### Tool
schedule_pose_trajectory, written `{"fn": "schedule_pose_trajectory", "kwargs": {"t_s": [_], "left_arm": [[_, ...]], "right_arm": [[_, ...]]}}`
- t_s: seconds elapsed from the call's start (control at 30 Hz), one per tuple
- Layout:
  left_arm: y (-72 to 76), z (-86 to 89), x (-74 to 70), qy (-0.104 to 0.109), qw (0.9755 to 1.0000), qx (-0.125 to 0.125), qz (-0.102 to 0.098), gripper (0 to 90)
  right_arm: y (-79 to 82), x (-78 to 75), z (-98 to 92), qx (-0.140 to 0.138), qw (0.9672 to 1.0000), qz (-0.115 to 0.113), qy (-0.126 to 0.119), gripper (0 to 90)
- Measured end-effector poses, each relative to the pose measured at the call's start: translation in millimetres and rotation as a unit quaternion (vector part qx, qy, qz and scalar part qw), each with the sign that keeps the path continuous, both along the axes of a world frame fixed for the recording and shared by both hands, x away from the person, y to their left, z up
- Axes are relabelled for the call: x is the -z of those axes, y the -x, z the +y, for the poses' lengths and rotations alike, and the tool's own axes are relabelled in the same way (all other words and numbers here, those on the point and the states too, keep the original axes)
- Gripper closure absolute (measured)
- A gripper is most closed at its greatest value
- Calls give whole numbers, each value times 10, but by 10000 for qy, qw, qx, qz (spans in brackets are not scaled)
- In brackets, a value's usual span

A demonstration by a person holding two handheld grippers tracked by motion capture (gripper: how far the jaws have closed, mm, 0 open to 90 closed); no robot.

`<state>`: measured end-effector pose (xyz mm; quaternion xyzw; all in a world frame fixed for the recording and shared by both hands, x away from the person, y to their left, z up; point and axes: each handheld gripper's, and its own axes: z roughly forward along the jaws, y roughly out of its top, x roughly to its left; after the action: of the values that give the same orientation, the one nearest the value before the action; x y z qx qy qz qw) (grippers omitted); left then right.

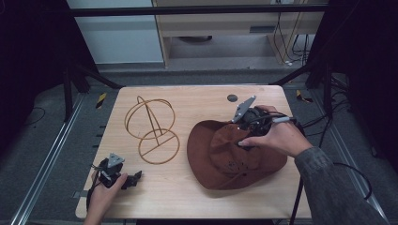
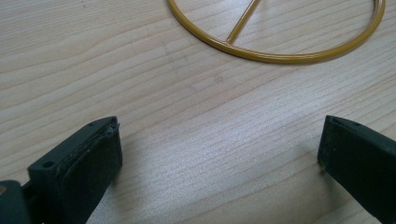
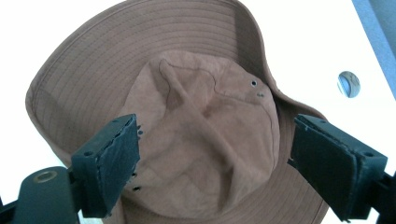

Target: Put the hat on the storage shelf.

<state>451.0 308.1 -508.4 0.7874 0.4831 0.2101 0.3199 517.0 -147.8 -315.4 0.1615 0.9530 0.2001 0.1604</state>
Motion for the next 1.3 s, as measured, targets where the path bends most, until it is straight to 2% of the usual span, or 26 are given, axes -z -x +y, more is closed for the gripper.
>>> {"fn": "schedule_pose_trajectory", "kwargs": {"t_s": [0.2, 0.23, 0.3, 0.47, 0.53, 0.6, 0.73, 0.8, 0.97, 1.07, 1.1, 1.2, 1.3], "left_arm": [[6, -13, 0, 5, 10000, -14, 1, 0], [6, -13, -1, 4, 10000, -12, 4, 0], [10, -13, 2, 18, 10000, -14, -10, 0], [10, -18, 1, 22, 10000, -22, -6, 0], [14, -17, 0, 3, 10000, -1, 0, 0], [15, -19, 2, 9, 10000, 5, -6, 0], [14, -19, 1, 7, 10000, 11, -3, 0], [15, -19, 2, 10, 10000, 19, -1, 0], [22, -24, 3, 16, 10000, 25, -2, 0], [23, -29, 5, 40, 10000, 20, -9, 0], [24, -30, 6, 44, 10000, 22, -15, 0], [27, -30, 3, 24, 10000, 38, -3, 0], [29, -34, 5, 27, 10000, 49, -12, 0]], "right_arm": [[-108, 35, 79, -63, 9999, 131, -1, 157], [-130, 73, 116, -124, 9996, 259, -10, 161], [-145, 118, 165, -198, 9992, 348, 52, 175], [-196, 234, 237, -229, 9986, 473, 99, 205], [-216, 297, 252, -271, 9983, 465, 226, 219], [-227, 349, 252, -242, 9981, 546, 175, 241], [-241, 439, 251, -261, 9972, 663, 223, 244], [-253, 514, 260, -228, 9962, 787, 286, 241], [-272, 599, 237, -164, 9963, 806, 238, 256], [-267, 630, 225, -79, 9961, 814, 330, 269], [-271, 632, 217, -35, 9962, 835, 255, 282], [-281, 646, 205, 112, 9959, 859, 250, 307], [-291, 665, 189, 118, 9957, 896, 190, 332]]}}
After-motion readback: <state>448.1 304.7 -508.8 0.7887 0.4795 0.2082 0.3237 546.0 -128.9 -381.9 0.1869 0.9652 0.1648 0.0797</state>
